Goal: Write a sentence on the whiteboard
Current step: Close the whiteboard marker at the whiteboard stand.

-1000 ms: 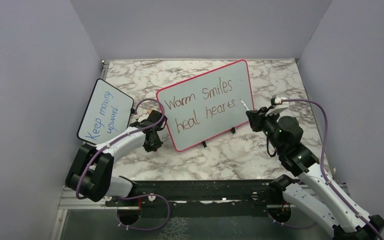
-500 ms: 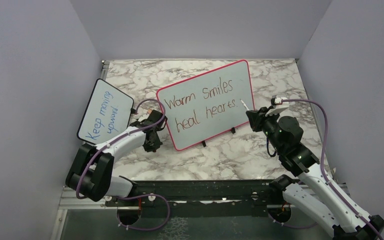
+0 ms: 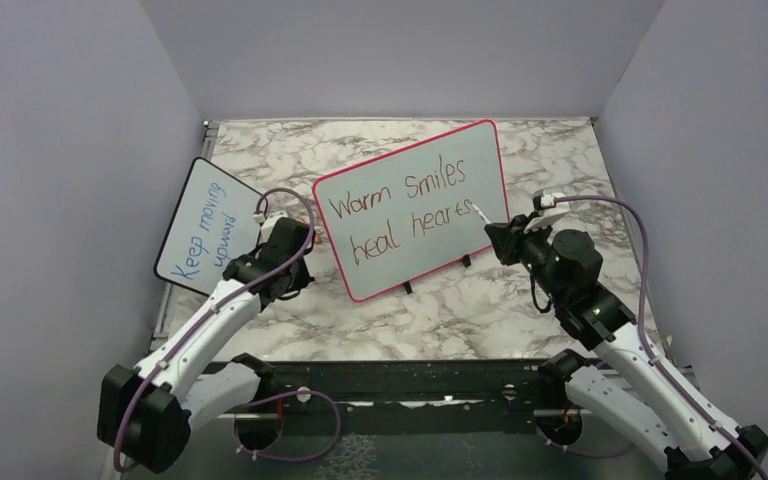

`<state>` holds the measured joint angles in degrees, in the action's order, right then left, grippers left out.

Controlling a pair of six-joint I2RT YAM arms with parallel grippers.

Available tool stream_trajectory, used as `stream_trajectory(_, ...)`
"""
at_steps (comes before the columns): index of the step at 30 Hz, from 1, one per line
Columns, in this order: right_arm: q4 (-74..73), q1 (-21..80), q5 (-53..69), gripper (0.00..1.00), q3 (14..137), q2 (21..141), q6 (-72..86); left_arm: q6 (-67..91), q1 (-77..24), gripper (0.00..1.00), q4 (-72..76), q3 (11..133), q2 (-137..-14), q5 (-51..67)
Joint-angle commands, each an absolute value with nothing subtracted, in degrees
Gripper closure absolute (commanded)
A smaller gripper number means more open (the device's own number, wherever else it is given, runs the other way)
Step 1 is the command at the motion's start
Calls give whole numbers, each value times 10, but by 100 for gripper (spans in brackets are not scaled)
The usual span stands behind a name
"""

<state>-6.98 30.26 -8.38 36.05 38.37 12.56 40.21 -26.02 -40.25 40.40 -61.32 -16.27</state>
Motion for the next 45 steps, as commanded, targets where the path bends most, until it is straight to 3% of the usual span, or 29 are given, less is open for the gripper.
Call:
stream_trajectory(1,-70,300,-30,100,386,383,114,319,-263,100,-400,453,-512,-193)
stream_trajectory(10,-80,300,38,100,410,391,104,119,-264,100,-330,496,-392,-61)
stream_trajectory(31,-65,300,287,99,475,429,112,-286,-278,100,-301,559,-450,285)
stream_trajectory(45,-26,300,427,100,495,485,127,-454,-372,100,-404,644,-526,210)
